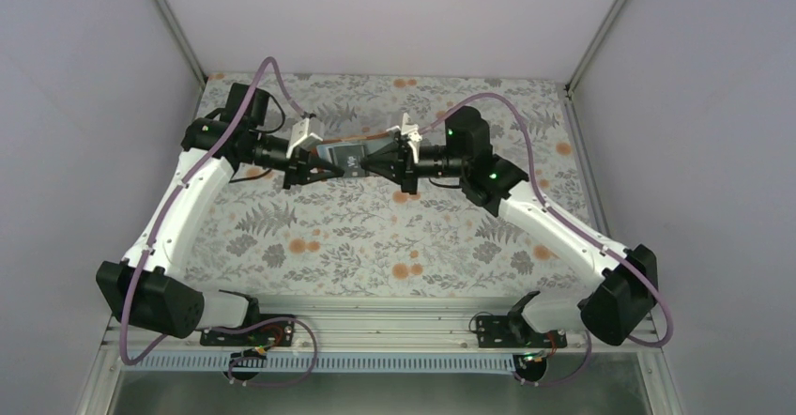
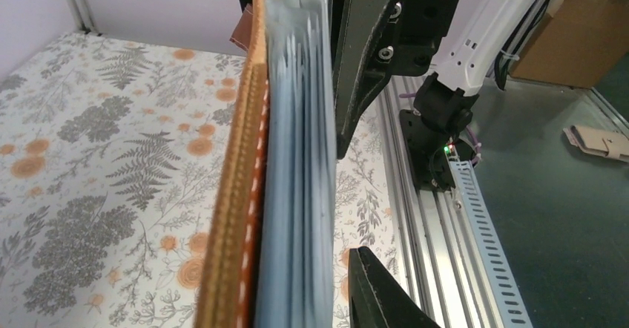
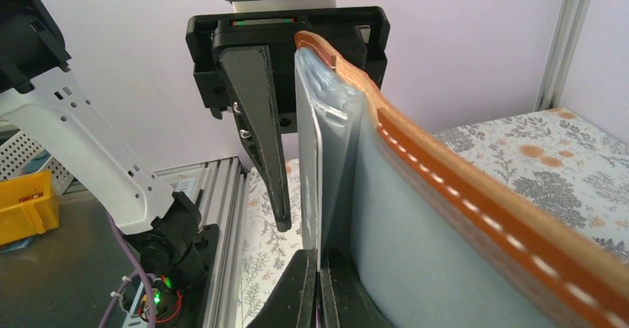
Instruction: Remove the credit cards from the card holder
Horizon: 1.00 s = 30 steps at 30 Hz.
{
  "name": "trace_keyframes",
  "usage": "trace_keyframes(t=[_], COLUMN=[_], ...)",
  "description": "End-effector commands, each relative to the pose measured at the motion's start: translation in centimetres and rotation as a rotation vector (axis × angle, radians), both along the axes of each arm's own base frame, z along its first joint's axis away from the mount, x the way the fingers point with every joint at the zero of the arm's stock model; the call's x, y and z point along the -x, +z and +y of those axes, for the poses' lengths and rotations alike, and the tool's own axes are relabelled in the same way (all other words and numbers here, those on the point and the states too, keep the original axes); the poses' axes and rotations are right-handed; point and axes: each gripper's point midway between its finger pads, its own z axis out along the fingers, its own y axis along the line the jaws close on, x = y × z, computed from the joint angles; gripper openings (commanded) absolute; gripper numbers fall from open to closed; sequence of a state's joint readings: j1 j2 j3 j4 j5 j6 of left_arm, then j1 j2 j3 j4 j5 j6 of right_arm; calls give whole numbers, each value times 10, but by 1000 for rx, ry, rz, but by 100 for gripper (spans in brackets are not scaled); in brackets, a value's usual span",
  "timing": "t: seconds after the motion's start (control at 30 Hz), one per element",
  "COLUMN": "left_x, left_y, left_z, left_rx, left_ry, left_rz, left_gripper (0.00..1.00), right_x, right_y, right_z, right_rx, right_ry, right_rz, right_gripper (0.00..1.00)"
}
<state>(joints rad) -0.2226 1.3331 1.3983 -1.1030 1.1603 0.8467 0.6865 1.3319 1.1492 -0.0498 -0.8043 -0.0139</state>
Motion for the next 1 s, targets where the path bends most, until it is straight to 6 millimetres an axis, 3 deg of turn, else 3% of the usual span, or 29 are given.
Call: trace_keyframes(t=[0.0, 0.17, 0.27, 0.33, 0.43, 0.77, 0.97], left_x=[14, 14, 13, 13, 12, 11, 15], left_y=[17, 17, 17, 17, 17, 17, 18], left_z=[-4, -4, -3, -3, -3, -3, -3], left_rx=[73, 71, 71, 70, 70, 75, 83], left_ry=[-66, -64, -59, -56, -55, -52, -65], left_rz=[-43, -46, -46, -44, -41, -34, -39], left_gripper=[20, 9, 3, 2, 2, 3, 17], right_x=[3, 2, 4, 6, 3, -3, -9], right_y=[10, 12, 11, 10, 7, 6, 9], right_z=[-12, -17, -18, -18, -17, -11, -24], right_rx=[-4, 7, 12, 14, 20, 6, 8], right_ry=[-19, -41, -35, -23, -28, -24, -99], right_rz=[-46, -54, -51, -44, -35, -23, -41], right_gripper=[4, 4, 12, 18, 19, 4, 4])
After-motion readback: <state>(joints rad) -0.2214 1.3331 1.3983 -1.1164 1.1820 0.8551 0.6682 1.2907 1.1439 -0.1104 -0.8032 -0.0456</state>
